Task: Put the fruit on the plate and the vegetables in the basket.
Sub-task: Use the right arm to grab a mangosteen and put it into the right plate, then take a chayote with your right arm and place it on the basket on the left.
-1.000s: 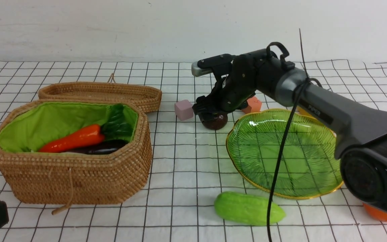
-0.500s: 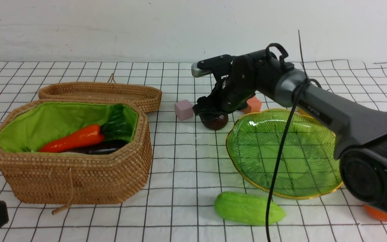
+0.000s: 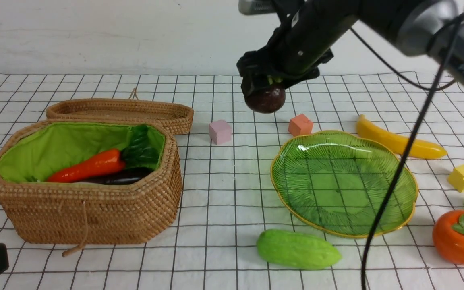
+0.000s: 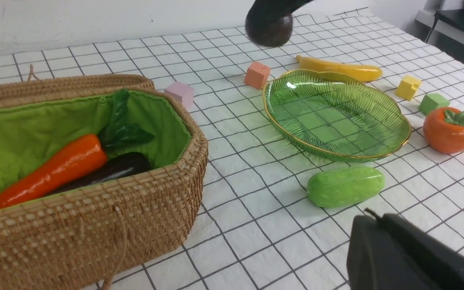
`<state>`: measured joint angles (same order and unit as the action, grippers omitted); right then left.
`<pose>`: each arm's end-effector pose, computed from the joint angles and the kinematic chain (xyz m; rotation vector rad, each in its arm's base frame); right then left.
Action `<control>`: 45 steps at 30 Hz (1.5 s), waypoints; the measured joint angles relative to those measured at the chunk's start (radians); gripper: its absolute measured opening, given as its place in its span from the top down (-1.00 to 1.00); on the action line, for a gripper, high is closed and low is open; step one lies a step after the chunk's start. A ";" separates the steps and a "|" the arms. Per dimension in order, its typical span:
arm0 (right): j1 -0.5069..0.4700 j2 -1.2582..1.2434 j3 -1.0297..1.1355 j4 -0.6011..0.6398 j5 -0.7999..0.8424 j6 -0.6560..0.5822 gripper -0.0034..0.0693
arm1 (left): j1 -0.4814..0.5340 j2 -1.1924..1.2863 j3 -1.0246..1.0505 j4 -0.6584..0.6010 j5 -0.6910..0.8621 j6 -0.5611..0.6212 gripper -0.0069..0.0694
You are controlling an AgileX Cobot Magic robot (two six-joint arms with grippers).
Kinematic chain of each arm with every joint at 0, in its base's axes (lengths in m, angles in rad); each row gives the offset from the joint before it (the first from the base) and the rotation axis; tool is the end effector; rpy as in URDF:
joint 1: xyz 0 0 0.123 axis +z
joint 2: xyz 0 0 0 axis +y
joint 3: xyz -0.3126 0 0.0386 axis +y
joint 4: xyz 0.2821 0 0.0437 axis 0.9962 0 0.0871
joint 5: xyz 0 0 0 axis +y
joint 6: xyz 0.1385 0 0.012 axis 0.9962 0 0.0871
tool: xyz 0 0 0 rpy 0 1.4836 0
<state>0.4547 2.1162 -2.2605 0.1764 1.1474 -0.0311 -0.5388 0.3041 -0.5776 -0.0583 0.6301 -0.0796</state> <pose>0.4863 0.2625 0.3456 -0.5820 2.4419 0.4074 0.0894 -0.0590 0.3347 0.4061 1.8236 -0.4953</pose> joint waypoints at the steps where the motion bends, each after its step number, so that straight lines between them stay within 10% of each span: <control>1: 0.004 -0.034 0.000 -0.001 0.052 0.007 -0.66 | 0.000 0.000 0.000 0.000 0.012 0.000 0.85; 11: 0.005 -0.261 0.390 -0.167 0.077 0.110 -0.66 | 0.000 0.000 0.000 -0.015 0.054 0.001 0.85; 18: -0.094 -0.252 0.759 -0.213 -0.333 0.288 -0.66 | 0.000 0.000 0.000 -0.147 0.071 0.110 0.85; 27: -0.140 -0.150 0.781 -0.198 -0.433 0.252 -0.67 | 0.000 0.000 0.000 -0.458 0.103 0.456 0.85; 37: -0.139 -0.282 0.782 -0.222 -0.333 0.242 -0.91 | 0.000 0.000 0.000 -0.502 0.082 0.494 0.85; 41: -0.116 -0.365 0.782 -0.205 -0.245 0.116 -0.75 | 0.000 0.000 0.000 -0.502 0.080 0.495 0.85; 45: -0.002 -0.407 0.784 -0.082 -0.097 -0.333 -0.51 | 0.000 0.000 0.000 -0.502 0.080 0.497 0.84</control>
<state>0.4527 1.7089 -1.4769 0.0943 1.0499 -0.3641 -0.5388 0.3041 -0.5776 -0.5600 0.7106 0.4170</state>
